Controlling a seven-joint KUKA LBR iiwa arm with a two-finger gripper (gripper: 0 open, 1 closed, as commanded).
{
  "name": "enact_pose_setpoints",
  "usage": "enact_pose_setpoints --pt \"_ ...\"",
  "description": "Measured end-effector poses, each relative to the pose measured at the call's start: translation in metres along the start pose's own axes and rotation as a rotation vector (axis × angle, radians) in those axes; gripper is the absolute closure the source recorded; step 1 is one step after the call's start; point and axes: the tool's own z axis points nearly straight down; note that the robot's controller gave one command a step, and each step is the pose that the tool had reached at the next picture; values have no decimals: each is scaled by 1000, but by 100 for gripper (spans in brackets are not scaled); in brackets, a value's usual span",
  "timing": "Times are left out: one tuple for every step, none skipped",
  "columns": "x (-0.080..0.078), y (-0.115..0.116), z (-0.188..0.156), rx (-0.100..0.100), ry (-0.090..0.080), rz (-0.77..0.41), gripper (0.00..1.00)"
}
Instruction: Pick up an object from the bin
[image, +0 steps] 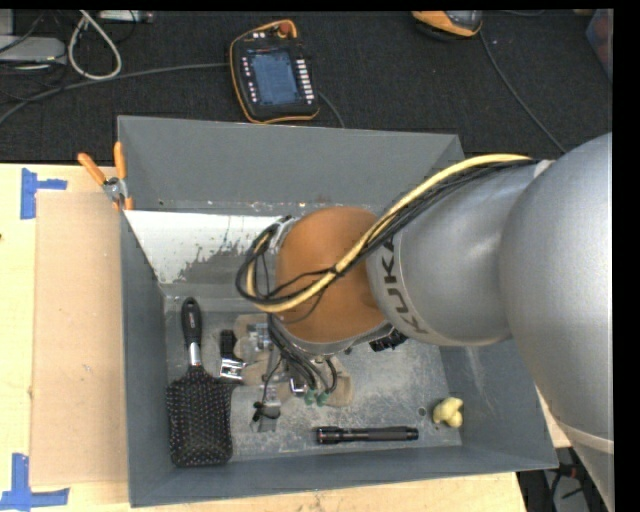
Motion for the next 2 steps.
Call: enact_pose_setpoints --pt "-2 -1 -4 -2 -8 4 0" --pt "-85 -39 64 -2 -5 -134 0"
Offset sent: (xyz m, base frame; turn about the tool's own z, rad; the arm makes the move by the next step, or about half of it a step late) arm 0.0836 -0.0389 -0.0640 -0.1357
